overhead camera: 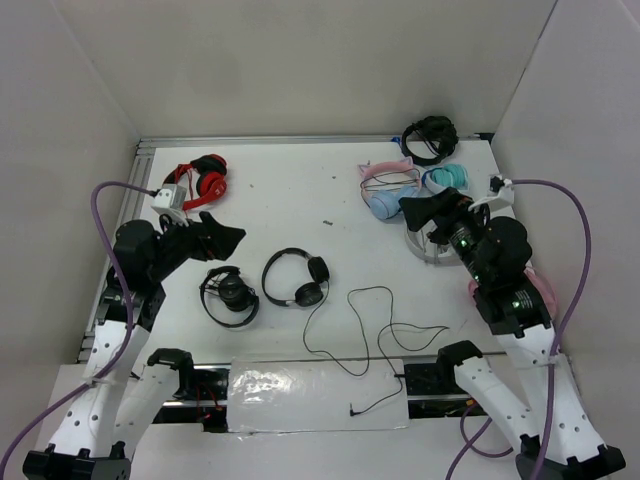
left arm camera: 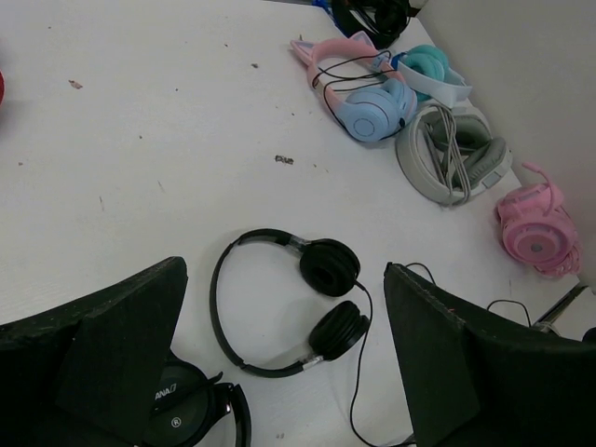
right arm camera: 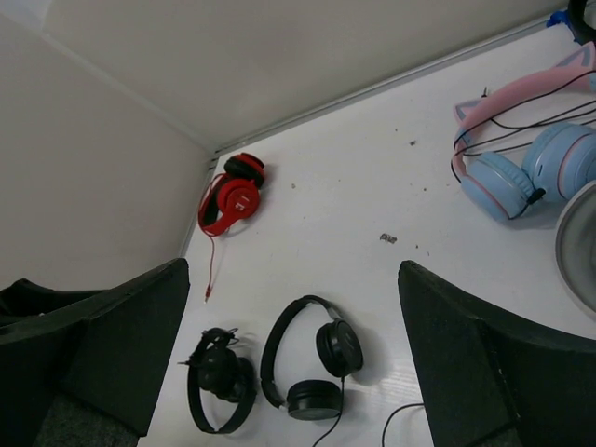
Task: Wrap the headphones
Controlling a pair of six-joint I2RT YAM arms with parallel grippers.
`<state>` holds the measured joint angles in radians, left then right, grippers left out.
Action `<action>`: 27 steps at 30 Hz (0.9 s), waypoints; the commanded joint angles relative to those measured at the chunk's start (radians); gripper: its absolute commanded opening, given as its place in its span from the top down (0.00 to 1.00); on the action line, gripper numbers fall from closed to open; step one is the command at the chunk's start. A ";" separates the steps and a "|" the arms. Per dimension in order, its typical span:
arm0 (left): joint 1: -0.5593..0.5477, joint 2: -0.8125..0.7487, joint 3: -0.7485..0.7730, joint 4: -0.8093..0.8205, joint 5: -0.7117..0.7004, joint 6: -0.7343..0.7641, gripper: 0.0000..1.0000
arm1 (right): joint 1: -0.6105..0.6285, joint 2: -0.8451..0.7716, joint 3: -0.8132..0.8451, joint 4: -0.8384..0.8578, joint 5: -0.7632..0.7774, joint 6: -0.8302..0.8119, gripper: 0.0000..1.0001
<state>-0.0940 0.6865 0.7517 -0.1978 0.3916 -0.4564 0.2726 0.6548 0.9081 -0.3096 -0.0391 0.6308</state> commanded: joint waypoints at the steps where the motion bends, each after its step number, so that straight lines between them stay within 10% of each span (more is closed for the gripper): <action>1: 0.002 -0.010 0.012 0.008 0.032 -0.014 0.01 | 0.011 0.025 0.018 -0.014 -0.014 -0.029 0.01; 5: 0.002 -0.010 -0.005 0.006 0.044 -0.024 0.01 | 0.077 0.155 0.034 -0.059 -0.054 -0.080 0.00; 10: 0.000 0.001 -0.014 -0.017 0.036 -0.034 0.01 | 0.315 0.345 0.086 -0.108 0.267 -0.124 0.00; 27: -0.004 0.114 -0.018 -0.064 0.043 -0.048 0.01 | 0.521 1.000 0.238 -0.008 0.193 -0.272 0.00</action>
<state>-0.0948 0.7841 0.7238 -0.2695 0.4175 -0.5018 0.7918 1.6543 1.1061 -0.3748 0.1833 0.3725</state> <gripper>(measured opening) 0.993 0.994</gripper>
